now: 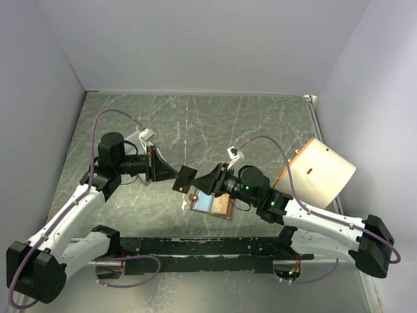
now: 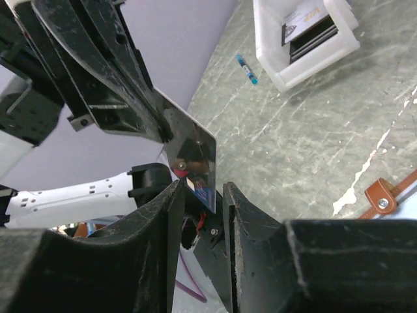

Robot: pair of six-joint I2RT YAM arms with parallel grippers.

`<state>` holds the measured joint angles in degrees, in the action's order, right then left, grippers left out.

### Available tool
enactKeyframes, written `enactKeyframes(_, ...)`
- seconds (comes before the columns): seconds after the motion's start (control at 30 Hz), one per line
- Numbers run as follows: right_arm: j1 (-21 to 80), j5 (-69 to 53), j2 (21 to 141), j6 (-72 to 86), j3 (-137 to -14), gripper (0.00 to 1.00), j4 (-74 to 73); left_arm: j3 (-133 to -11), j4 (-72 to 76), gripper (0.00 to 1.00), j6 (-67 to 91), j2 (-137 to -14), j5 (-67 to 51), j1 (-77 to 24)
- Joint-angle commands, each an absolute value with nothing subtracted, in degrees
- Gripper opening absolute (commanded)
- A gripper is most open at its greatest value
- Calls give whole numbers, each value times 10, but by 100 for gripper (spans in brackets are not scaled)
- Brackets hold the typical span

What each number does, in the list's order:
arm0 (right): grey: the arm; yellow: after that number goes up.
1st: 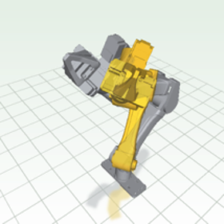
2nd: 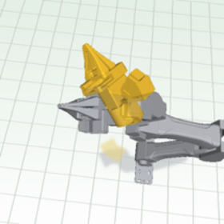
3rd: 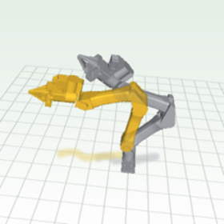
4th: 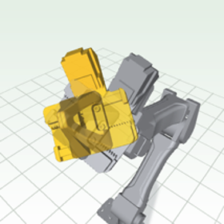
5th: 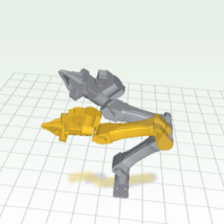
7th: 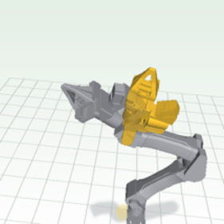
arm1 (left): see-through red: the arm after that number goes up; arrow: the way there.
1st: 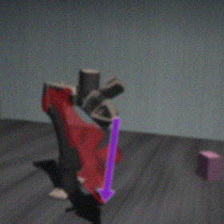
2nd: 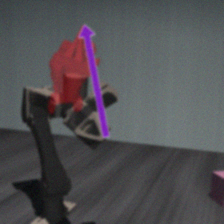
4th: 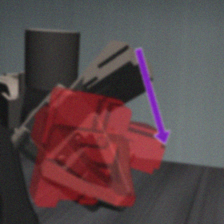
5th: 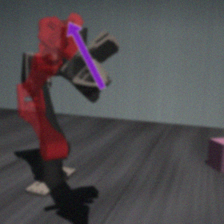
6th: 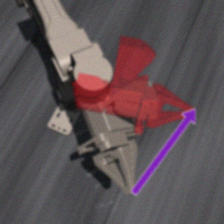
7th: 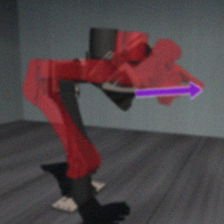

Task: Put the credit cards into the card holder
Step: Pick up the credit card from the storage box.

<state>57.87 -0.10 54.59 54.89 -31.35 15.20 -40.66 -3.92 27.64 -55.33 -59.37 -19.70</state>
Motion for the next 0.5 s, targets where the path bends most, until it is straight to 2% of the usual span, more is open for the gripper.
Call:
enactKeyframes(0.0,580,-12,550,557,-311,31,194,-365,104,7,381,-534,-663,-199)
enactKeyframes(0.13,580,-7,557,556,-316,31,194,-322,197,7,456,-536,-668,-200)
enactKeyframes(0.27,581,-6,556,557,-317,25,194,-297,257,7,499,-535,-668,-200)
enactKeyframes(0.3,581,-4,554,557,-317,23,190,-293,266,7,505,-534,-666,-200)
enactKeyframes(0.33,581,-5,551,555,-314,16,192,-292,264,7,505,-532,-661,-199)
enactKeyframes(0.43,580,-1,539,555,-304,1,196,-307,185,7,459,-537,-639,-199)
enactKeyframes(0.47,581,1,535,555,-301,0,197,-315,157,8,441,-540,-632,-199)
